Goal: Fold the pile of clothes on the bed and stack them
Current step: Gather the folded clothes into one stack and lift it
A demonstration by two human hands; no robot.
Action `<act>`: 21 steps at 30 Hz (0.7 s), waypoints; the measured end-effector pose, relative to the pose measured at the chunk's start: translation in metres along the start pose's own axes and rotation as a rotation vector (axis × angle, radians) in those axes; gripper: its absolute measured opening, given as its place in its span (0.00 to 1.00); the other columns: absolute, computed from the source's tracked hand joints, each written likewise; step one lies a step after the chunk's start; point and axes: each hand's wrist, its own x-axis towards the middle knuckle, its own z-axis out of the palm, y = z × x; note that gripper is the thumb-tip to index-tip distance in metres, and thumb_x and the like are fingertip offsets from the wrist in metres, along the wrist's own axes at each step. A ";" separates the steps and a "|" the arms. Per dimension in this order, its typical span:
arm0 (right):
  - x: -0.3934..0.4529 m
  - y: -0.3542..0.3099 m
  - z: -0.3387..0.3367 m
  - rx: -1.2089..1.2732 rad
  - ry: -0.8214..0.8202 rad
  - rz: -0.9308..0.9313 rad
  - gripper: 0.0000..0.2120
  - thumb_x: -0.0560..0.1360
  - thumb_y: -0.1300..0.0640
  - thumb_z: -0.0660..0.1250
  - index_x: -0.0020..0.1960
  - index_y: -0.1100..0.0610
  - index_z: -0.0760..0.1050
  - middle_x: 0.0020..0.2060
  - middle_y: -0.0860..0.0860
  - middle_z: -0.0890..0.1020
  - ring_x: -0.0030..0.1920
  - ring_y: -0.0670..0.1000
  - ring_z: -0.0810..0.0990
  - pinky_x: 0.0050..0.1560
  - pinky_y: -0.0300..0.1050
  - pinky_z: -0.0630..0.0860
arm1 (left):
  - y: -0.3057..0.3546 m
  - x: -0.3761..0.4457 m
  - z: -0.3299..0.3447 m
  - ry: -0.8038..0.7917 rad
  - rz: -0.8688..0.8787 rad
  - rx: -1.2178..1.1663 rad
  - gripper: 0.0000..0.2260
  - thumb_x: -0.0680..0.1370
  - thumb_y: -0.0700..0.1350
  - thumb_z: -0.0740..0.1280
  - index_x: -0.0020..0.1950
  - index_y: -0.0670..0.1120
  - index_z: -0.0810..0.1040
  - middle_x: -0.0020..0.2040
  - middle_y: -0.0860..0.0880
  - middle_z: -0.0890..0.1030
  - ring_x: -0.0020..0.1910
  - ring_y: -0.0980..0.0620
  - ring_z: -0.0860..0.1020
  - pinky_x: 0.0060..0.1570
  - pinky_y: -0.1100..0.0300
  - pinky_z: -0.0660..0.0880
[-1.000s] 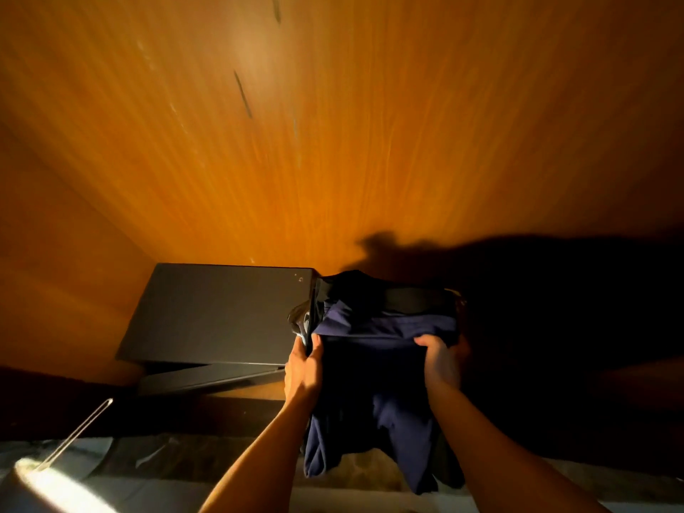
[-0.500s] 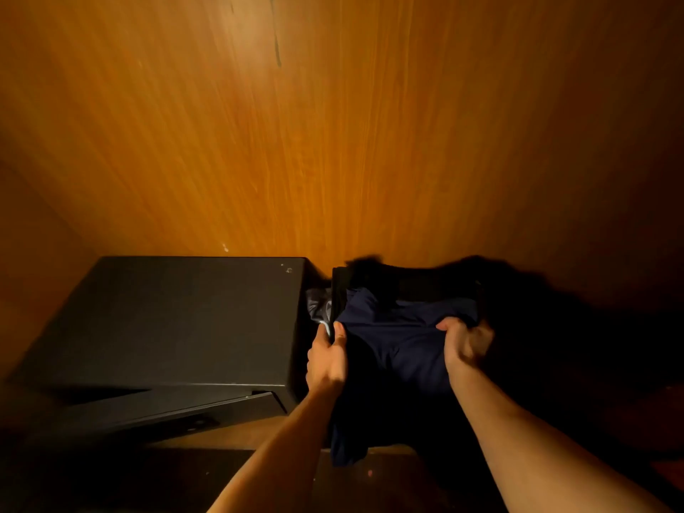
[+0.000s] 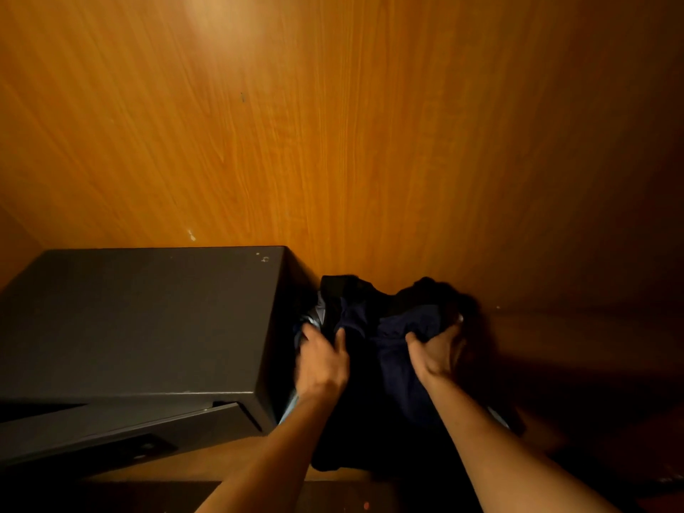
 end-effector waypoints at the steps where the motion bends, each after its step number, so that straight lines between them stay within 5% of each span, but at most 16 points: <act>1: -0.006 0.003 -0.001 -0.092 0.045 -0.021 0.48 0.72 0.43 0.71 0.80 0.60 0.47 0.74 0.64 0.60 0.72 0.66 0.59 0.69 0.62 0.62 | 0.003 -0.005 0.001 0.011 0.002 0.070 0.30 0.81 0.58 0.60 0.74 0.41 0.58 0.69 0.39 0.71 0.66 0.38 0.73 0.59 0.45 0.73; 4: -0.024 0.013 0.001 -0.338 0.204 -0.251 0.47 0.71 0.41 0.70 0.79 0.61 0.53 0.76 0.61 0.59 0.73 0.63 0.59 0.70 0.62 0.60 | 0.011 -0.023 0.005 0.061 0.021 0.207 0.40 0.78 0.59 0.63 0.79 0.41 0.46 0.75 0.39 0.61 0.74 0.39 0.62 0.66 0.47 0.68; 7: -0.038 0.029 0.006 -0.456 0.304 -0.547 0.40 0.70 0.50 0.72 0.76 0.64 0.62 0.74 0.62 0.65 0.74 0.64 0.63 0.70 0.65 0.62 | 0.018 -0.041 0.011 0.182 0.161 0.282 0.40 0.76 0.56 0.64 0.79 0.40 0.50 0.77 0.37 0.55 0.76 0.38 0.57 0.73 0.47 0.61; 11: -0.053 0.039 -0.001 -0.577 0.359 -0.864 0.36 0.73 0.60 0.70 0.77 0.63 0.61 0.75 0.62 0.64 0.75 0.60 0.63 0.73 0.63 0.59 | 0.016 -0.038 0.020 0.320 0.737 0.401 0.20 0.73 0.44 0.61 0.65 0.44 0.76 0.63 0.43 0.75 0.65 0.41 0.73 0.69 0.48 0.69; 13: -0.057 0.033 -0.007 -0.616 0.326 -0.914 0.34 0.73 0.60 0.64 0.78 0.62 0.60 0.77 0.60 0.62 0.77 0.58 0.61 0.75 0.61 0.56 | 0.009 -0.027 0.023 0.239 0.933 0.498 0.14 0.71 0.42 0.61 0.54 0.45 0.80 0.52 0.47 0.79 0.56 0.45 0.79 0.70 0.51 0.70; 15: -0.055 0.029 -0.005 -0.646 0.234 -0.892 0.33 0.71 0.58 0.67 0.75 0.61 0.67 0.75 0.58 0.67 0.75 0.57 0.65 0.73 0.60 0.56 | 0.002 -0.016 0.025 0.110 0.975 0.606 0.14 0.71 0.41 0.65 0.56 0.45 0.80 0.54 0.48 0.80 0.59 0.47 0.79 0.75 0.54 0.59; 18: -0.043 0.029 0.005 -0.667 0.098 -0.702 0.29 0.69 0.50 0.72 0.68 0.58 0.76 0.71 0.57 0.73 0.72 0.56 0.70 0.71 0.58 0.56 | -0.011 -0.004 0.027 -0.116 0.858 0.793 0.27 0.80 0.46 0.56 0.79 0.42 0.60 0.79 0.43 0.61 0.79 0.46 0.55 0.78 0.53 0.40; 21: -0.029 0.033 0.011 -0.709 0.023 -0.603 0.30 0.78 0.45 0.55 0.78 0.51 0.62 0.79 0.54 0.57 0.79 0.55 0.53 0.76 0.56 0.45 | -0.021 0.010 0.023 -0.181 0.812 0.893 0.32 0.82 0.58 0.50 0.81 0.48 0.42 0.81 0.44 0.37 0.79 0.45 0.36 0.77 0.49 0.34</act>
